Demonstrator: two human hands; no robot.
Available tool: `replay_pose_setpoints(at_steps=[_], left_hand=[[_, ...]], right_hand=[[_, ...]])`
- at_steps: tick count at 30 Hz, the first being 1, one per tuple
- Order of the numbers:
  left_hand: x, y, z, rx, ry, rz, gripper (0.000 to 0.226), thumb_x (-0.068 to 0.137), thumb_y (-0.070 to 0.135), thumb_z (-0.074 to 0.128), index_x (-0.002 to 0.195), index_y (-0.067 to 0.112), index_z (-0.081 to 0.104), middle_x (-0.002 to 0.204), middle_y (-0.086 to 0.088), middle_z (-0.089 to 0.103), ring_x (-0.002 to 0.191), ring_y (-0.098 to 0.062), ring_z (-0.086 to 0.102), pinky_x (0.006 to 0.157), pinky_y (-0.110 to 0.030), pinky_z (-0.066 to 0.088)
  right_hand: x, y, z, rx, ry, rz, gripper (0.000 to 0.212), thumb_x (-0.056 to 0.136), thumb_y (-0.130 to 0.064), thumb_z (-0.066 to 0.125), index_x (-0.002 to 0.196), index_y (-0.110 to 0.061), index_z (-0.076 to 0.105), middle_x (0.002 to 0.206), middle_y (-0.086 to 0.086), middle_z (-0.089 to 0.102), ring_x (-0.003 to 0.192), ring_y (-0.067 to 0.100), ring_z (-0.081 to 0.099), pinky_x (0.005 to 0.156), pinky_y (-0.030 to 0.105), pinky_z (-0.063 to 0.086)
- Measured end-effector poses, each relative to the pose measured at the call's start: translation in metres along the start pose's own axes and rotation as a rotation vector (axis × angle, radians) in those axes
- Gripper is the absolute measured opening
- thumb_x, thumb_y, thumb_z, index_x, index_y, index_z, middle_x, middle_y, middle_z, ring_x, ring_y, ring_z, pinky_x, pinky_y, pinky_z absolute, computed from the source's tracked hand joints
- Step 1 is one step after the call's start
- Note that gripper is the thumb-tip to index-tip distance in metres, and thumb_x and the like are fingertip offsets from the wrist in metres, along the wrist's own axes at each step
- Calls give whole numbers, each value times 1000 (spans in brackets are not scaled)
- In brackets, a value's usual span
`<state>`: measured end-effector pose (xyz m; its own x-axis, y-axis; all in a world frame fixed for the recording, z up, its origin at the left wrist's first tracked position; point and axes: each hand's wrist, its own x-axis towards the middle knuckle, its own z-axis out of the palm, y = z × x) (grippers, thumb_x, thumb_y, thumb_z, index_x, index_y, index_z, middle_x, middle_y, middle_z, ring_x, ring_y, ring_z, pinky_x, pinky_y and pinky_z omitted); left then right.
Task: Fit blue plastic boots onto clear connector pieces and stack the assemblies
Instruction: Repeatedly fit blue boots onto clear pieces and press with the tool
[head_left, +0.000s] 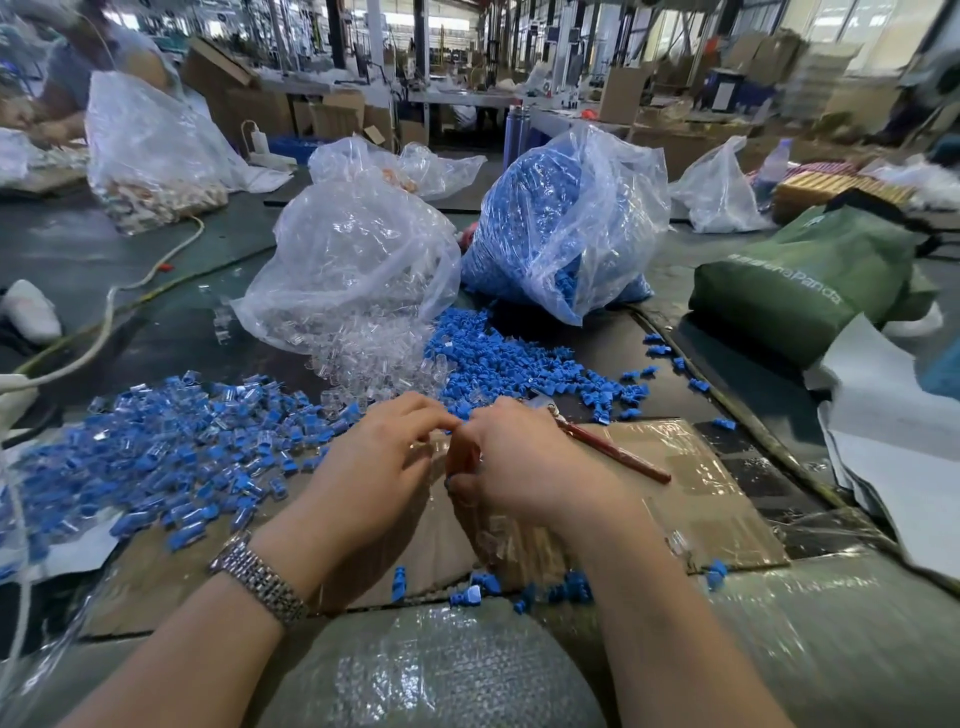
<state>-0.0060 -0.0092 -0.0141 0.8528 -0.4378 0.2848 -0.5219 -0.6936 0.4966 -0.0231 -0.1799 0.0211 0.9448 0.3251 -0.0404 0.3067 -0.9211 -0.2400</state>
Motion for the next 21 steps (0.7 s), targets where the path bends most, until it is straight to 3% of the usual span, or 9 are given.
replay_pose_setpoints(at_steps=[2, 4, 7, 10, 13, 16, 18, 21], left_hand=[[0, 2, 2, -14, -34, 43, 42, 98, 22, 50, 138, 33, 57, 141, 18, 50, 126, -2, 42, 107, -22, 32], [2, 6, 5, 37, -100, 74, 49, 98, 36, 43, 147, 39, 45, 148, 22, 43, 124, 3, 34, 106, -22, 26], [5, 8, 10, 159, -146, 121, 50, 104, 25, 46, 150, 43, 40, 147, 26, 41, 122, 0, 35, 105, -28, 30], [5, 6, 11, 139, -118, 153, 39, 104, 21, 50, 140, 32, 58, 138, 18, 53, 120, -7, 42, 105, -31, 37], [4, 4, 11, 95, -75, 138, 29, 99, 17, 58, 125, 26, 69, 123, 12, 59, 112, -5, 49, 100, -24, 42], [4, 1, 8, 26, -33, 80, 19, 96, 20, 66, 112, 26, 73, 109, 16, 62, 94, 5, 55, 87, -9, 43], [4, 0, 4, -31, 4, 22, 11, 91, 24, 73, 101, 29, 75, 97, 20, 64, 87, 7, 59, 78, -7, 44], [5, -3, 2, -120, 73, -86, 10, 87, 23, 76, 91, 32, 73, 85, 19, 68, 86, 7, 62, 73, -6, 47]], right_hand=[[-4, 8, -7, 190, 43, 0, 10, 93, -28, 70, 83, -30, 67, 87, -11, 65, 85, 8, 58, 83, 34, 48], [-9, 18, -15, 378, 117, 45, 14, 93, -25, 72, 82, -32, 66, 80, -13, 67, 75, 0, 62, 74, 21, 51], [-12, 33, -20, 539, 332, 129, 7, 92, -28, 74, 87, -28, 69, 81, -12, 70, 74, -2, 64, 68, 10, 49], [-10, 38, -18, 669, 468, 177, 2, 93, -26, 74, 93, -26, 72, 84, -11, 72, 78, 0, 66, 75, 16, 52], [-7, 37, -15, 753, 469, 196, 5, 94, -23, 73, 96, -26, 75, 82, -10, 74, 81, 3, 70, 81, 23, 55], [-6, 34, -14, 780, 451, 206, 7, 93, -22, 74, 88, -26, 74, 76, -8, 75, 77, 6, 72, 80, 29, 57], [-6, 32, -13, 796, 417, 214, 8, 92, -23, 75, 85, -26, 73, 76, -8, 76, 78, 12, 73, 83, 38, 59], [-6, 31, -15, 814, 361, 182, 5, 90, -24, 78, 86, -25, 75, 77, -7, 75, 70, 5, 70, 78, 32, 58]])
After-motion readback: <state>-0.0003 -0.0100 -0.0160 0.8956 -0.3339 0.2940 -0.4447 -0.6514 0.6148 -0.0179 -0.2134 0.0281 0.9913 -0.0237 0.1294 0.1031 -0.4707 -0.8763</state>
